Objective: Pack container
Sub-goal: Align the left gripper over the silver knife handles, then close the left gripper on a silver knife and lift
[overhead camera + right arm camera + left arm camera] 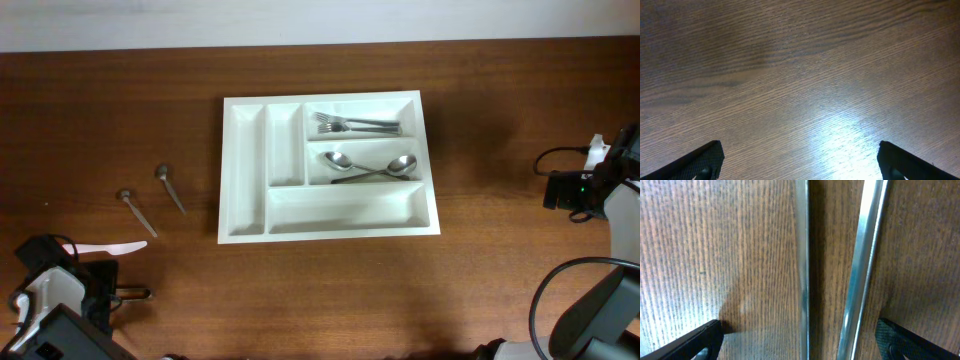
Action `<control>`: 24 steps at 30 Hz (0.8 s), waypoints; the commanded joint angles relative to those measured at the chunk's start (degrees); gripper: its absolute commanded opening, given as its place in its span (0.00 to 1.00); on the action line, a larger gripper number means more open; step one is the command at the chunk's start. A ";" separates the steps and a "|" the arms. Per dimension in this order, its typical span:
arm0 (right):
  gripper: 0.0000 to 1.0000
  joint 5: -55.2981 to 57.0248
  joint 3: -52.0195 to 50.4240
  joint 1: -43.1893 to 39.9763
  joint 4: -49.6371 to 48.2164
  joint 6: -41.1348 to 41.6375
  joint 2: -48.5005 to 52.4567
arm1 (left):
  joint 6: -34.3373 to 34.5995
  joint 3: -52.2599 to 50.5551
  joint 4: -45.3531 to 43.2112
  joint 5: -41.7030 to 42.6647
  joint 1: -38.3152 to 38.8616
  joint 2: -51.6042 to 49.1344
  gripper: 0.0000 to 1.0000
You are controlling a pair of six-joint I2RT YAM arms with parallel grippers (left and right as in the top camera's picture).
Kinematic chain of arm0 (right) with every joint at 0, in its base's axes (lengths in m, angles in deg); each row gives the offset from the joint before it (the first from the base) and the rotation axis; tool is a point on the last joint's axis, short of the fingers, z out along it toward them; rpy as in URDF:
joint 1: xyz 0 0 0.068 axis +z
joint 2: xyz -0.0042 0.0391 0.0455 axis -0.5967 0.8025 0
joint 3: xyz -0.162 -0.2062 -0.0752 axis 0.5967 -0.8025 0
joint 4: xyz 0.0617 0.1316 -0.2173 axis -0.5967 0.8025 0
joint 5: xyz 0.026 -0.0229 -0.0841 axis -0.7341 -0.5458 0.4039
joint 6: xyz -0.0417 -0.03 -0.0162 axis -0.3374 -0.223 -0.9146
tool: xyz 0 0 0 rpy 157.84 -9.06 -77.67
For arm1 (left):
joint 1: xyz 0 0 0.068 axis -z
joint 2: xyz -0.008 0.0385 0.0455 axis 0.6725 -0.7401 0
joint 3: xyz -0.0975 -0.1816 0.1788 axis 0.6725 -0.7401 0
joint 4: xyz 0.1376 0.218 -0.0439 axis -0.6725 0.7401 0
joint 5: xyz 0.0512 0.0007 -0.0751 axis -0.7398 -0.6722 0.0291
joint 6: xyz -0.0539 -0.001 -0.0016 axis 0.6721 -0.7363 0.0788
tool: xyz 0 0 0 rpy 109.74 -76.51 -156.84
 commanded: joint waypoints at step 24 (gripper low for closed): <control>0.99 0.50 -0.17 0.00 -0.15 0.68 -0.11 | 4.70 -0.28 1.79 -2.23 -0.35 -0.52 0.99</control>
